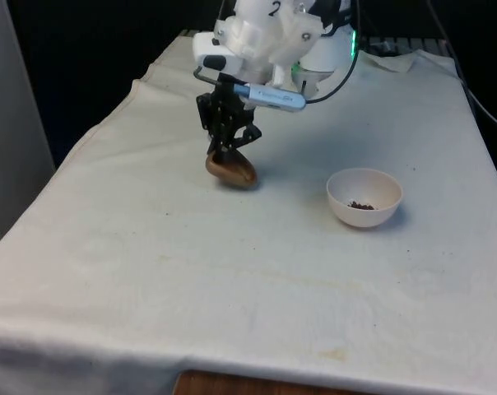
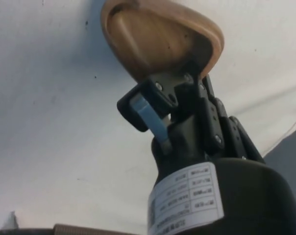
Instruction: Pour the coffee beans from the cup into the bowl.
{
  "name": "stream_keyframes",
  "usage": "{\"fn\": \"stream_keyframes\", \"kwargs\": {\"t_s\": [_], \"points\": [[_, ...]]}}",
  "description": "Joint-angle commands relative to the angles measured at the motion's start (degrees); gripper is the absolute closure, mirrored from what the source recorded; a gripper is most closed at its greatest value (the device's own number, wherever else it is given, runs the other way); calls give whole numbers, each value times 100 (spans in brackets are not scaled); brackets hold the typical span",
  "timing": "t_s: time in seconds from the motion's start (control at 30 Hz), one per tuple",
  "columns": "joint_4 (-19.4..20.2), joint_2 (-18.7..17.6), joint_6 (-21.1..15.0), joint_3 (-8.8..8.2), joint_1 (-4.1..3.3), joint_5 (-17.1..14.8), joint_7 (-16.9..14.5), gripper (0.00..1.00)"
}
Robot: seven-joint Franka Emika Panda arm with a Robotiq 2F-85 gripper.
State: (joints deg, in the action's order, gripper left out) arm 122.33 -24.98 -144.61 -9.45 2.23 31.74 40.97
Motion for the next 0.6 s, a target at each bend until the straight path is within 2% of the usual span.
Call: {"fn": "stream_keyframes", "kwargs": {"t_s": [0.0,0.13,0.17,0.2,0.47,0.5,0.53,0.57], "points": [[34,-11,-160,52,86,-132,-120,100],[46,-46,-298,0,97,-338,-275,100],[6,-46,-189,-74,6,-258,-195,100],[46,-63,-361,-23,97,-447,-355,100],[34,-206,-688,-126,138,-940,-756,100],[11,-206,-602,-218,46,-888,-693,100],[34,-223,-733,-143,138,-997,-802,100],[34,-241,-768,-155,138,-1049,-848,100]]}}
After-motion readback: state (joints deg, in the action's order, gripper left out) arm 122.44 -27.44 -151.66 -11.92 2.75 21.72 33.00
